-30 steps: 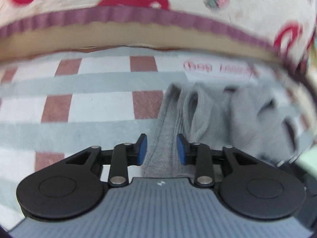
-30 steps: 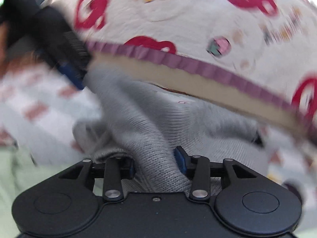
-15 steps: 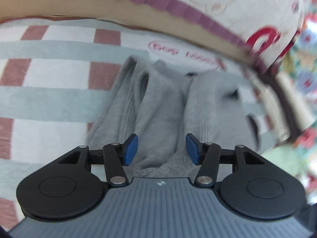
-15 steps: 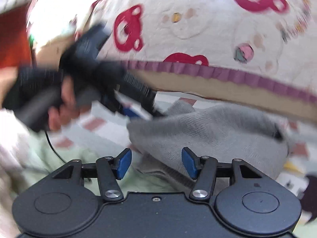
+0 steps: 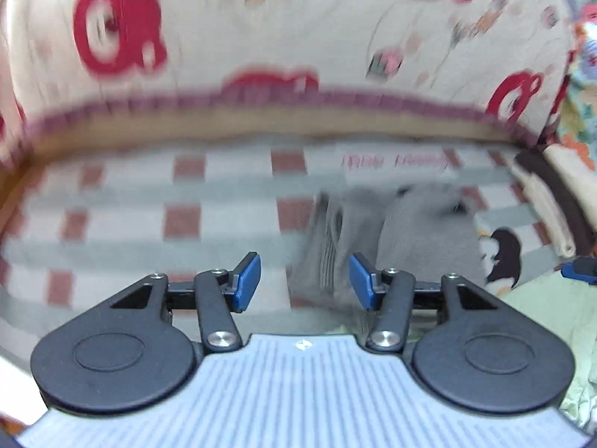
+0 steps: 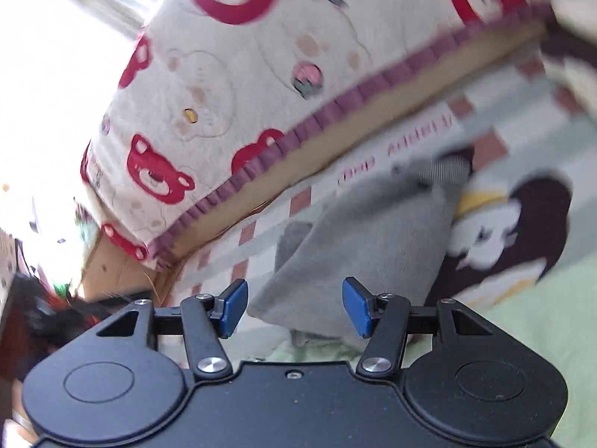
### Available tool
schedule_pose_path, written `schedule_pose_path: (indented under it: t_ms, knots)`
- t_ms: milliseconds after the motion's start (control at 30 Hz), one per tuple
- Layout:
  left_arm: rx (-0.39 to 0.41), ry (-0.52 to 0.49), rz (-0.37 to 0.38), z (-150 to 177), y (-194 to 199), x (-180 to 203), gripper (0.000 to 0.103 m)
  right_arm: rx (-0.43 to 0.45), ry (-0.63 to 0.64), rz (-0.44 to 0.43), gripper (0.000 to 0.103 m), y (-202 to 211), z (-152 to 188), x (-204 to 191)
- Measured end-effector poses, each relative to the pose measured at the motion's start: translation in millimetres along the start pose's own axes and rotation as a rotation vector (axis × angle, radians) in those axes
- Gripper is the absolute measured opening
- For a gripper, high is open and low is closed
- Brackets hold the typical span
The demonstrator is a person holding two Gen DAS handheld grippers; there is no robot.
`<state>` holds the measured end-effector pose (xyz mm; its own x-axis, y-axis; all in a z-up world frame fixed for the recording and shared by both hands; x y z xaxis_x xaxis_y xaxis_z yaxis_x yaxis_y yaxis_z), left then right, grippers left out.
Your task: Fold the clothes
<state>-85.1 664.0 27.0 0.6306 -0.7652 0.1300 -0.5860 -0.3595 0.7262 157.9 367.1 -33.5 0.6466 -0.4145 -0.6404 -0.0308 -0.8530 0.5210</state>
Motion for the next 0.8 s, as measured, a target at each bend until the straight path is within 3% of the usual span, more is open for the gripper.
schedule_pose_path:
  t_ms: [100, 267, 333, 433, 567, 633, 733, 800]
  knots:
    - [0.1, 0.044, 0.019, -18, 36, 2, 0.055, -0.035, 0.088, 0.059, 0.062, 7, -21, -8]
    - [0.255, 0.112, 0.104, -24, 45, 19, 0.054, -0.073, -0.074, -0.05, 0.062, 10, -60, -14]
    - [0.258, 0.117, 0.14, -27, 33, 30, 0.054, -0.089, -0.072, -0.03, 0.062, 6, -73, -23]
    - [0.245, 0.108, 0.181, -31, 2, 41, 0.054, -0.15, 0.007, 0.085, 0.062, -5, -80, -40]
    - [0.28, 0.068, 0.133, -44, -36, 35, 0.055, -0.25, 0.102, 0.171, 0.062, -26, -89, -69]
    - [0.277, 0.054, 0.103, -55, -51, 17, 0.055, -0.278, 0.143, 0.193, 0.062, -37, -102, -85]
    - [0.257, 0.031, 0.001, -74, -74, -27, 0.055, -0.302, 0.173, 0.221, 0.062, -56, -120, -97]
    - [0.193, 0.11, 0.035, -78, -94, -60, 0.053, -0.333, 0.173, 0.263, 0.062, -69, -124, -93]
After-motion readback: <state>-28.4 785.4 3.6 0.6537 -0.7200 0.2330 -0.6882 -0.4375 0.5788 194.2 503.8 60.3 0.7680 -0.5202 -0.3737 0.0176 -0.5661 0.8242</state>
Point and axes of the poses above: each gripper's, at about its wrist camera, not at the fingertips, and y roughly against the way its jaws point, x to its right, z to its underside, the point moved 8 cm from there along -y, roughly the way its jaws point, and after that the axes turned 2 degrees about y, right-handed, at the moved point
